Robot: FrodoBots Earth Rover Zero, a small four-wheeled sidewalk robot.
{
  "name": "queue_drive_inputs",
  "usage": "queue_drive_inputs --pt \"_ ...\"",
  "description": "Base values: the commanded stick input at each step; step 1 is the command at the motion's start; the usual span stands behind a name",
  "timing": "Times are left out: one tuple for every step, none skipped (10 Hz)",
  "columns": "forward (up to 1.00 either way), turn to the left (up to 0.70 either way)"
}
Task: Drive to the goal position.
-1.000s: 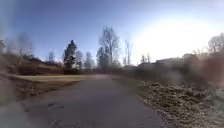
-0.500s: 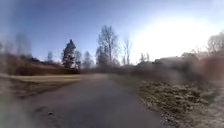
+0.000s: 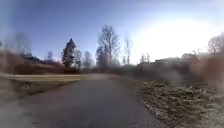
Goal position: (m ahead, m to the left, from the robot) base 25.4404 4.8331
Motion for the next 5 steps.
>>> queue_drive_inputs --pt "0.70 0.00" --pt "0.70 0.00" --pt "0.70 0.00" --pt "0.70 0.00" --pt "0.70 0.00"
